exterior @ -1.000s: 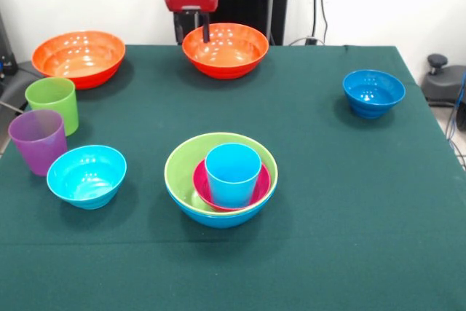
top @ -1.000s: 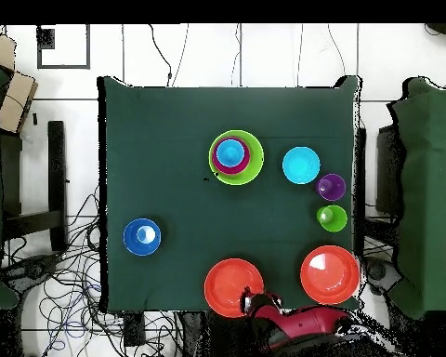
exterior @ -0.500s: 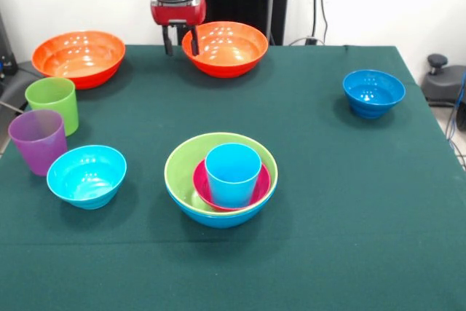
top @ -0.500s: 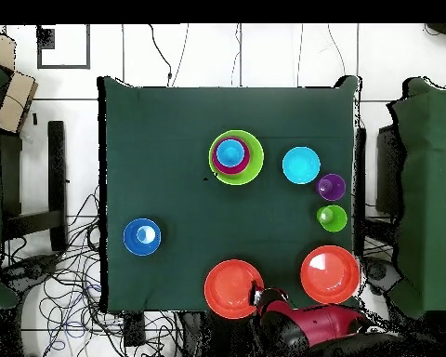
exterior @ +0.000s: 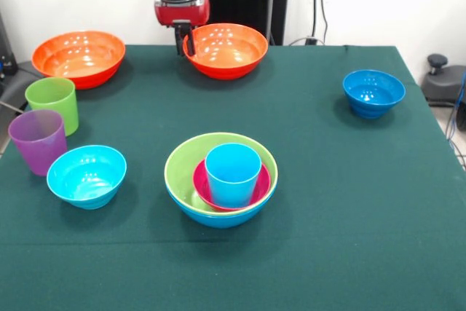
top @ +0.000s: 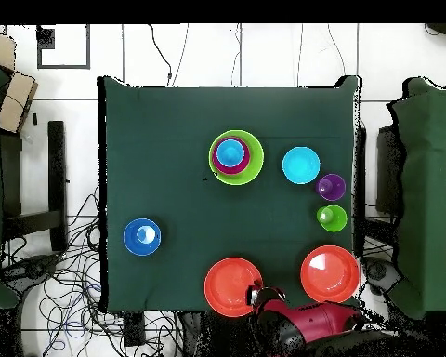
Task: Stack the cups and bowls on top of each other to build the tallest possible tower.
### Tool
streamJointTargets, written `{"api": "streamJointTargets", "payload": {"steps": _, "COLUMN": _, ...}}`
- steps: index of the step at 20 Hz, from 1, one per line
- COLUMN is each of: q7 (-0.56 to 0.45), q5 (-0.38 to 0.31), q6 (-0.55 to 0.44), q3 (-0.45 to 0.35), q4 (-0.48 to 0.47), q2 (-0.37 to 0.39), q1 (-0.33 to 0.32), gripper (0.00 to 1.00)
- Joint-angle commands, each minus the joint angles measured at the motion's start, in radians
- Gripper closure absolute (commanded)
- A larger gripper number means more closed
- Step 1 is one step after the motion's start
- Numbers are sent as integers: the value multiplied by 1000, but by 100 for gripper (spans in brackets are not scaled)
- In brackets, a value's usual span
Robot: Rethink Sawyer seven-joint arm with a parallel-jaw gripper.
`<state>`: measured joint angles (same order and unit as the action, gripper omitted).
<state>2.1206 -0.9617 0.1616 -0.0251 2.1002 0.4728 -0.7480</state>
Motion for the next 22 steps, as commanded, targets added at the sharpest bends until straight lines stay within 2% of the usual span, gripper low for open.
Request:
{"api": "streamJointTargets", "payload": {"steps": 1, "q7": 43, "q5": 3, "q6": -23, "q3": -99, "q4": -113, "q2": -14, "q1": 37, "gripper": 100}}
{"api": "streamJointTargets", "payload": {"steps": 6, "q7": 42, "q5": 8, "q6": -43, "q3": -112, "q4": -108, "q2": -10, "q1": 29, "gripper": 100}}
{"api": "streamJointTargets", "payload": {"steps": 10, "q7": 28, "q5": 24, "q6": -103, "q3": -164, "q4": -94, "q2": 9, "q1": -4, "gripper": 100}}
{"api": "streamJointTargets", "payload": {"steps": 12, "q7": 19, "q5": 62, "q6": -161, "q3": -207, "q4": -72, "q2": 48, "q1": -17, "gripper": 100}}
{"api": "streamJointTargets", "payload": {"steps": 17, "q7": -5, "q5": 222, "q6": -336, "q3": -325, "q4": -42, "q2": 151, "q1": -19, "gripper": 100}}
{"api": "streamJointTargets", "payload": {"steps": 22, "q7": -45, "q5": 338, "q6": -486, "q3": -373, "q4": -132, "q2": 163, "q1": 23, "gripper": 100}}
